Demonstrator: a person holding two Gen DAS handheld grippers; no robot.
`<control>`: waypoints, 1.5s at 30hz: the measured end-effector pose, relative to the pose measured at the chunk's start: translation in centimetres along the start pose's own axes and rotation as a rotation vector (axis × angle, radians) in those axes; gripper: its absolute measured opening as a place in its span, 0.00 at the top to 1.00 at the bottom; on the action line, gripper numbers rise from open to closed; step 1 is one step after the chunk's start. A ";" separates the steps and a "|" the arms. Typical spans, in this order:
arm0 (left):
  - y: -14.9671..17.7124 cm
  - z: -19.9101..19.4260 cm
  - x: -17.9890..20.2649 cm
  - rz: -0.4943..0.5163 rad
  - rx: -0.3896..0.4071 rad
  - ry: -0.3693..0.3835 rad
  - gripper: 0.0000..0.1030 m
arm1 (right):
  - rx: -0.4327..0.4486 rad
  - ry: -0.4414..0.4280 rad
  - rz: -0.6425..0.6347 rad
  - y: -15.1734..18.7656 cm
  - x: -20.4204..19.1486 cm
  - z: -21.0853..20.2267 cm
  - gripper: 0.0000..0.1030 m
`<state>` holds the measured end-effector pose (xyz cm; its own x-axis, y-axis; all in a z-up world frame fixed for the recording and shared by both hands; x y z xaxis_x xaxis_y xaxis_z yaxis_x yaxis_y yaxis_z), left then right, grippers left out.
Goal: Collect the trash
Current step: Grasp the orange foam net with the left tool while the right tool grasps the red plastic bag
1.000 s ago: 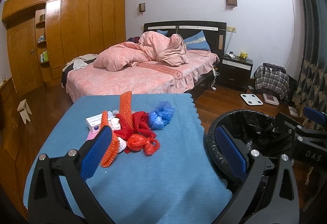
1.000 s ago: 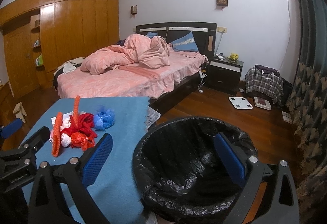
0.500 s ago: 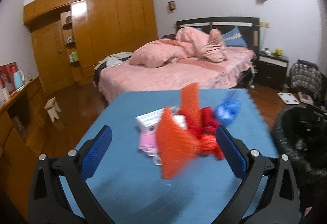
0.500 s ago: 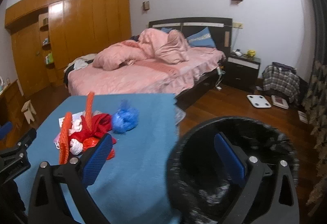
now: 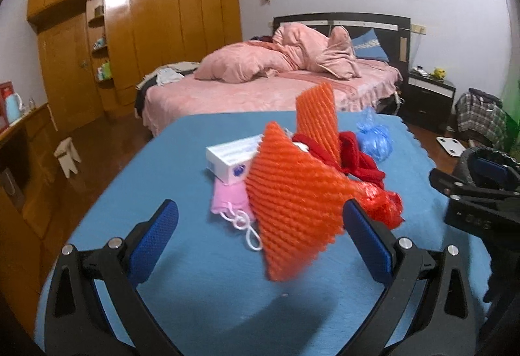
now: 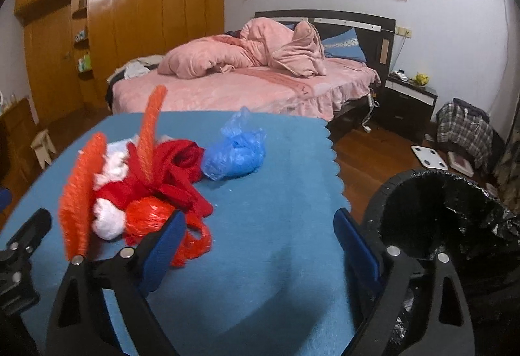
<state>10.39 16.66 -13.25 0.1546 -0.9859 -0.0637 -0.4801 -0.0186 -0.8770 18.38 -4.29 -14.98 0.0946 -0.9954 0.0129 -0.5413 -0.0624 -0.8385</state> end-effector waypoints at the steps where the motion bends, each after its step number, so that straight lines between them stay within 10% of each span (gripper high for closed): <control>1: 0.2 0.4 0.2 -0.001 -0.004 0.007 0.05 | -0.006 0.007 0.000 0.1 0.1 0.3 0.15; 8: 1.2 2.6 1.5 0.030 -0.057 0.024 0.10 | -0.037 0.026 -0.009 0.7 0.6 1.8 0.16; 15: 1.6 3.8 1.7 0.016 -0.103 0.078 0.59 | -0.025 -0.076 -0.040 0.7 -1.0 1.7 0.22; 19: 1.6 3.7 1.4 -0.008 -0.094 0.086 0.70 | -0.053 -0.163 -0.061 0.9 -2.7 1.9 0.31; 26: 1.5 3.7 1.8 0.003 -0.094 0.089 0.76 | -0.166 -0.205 -0.153 1.8 -5.4 3.8 0.42; 30: 1.5 4.0 2.1 0.012 -0.106 0.089 0.78 | -0.262 -0.256 -0.152 2.7 -5.9 5.4 0.68; 45: 1.0 3.2 2.0 0.015 -0.069 0.089 0.86 | -0.189 -0.338 -0.074 2.2 -4.7 2.8 0.91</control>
<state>13.00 15.25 -15.81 0.0715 -0.9970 -0.0310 -0.5409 -0.0127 -0.8410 19.13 0.50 -18.41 0.3919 -0.9097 -0.1372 -0.6641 -0.1765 -0.7265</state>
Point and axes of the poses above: each gripper's, at about its wrist camera, not at the fingertips, and z roughly the way its jaws point, x to its right, y to its underside, the point moved 4 cm from there along z, roughly the way its jaws point, and after that the axes turned 2 degrees about x, right-handed, at the moved point
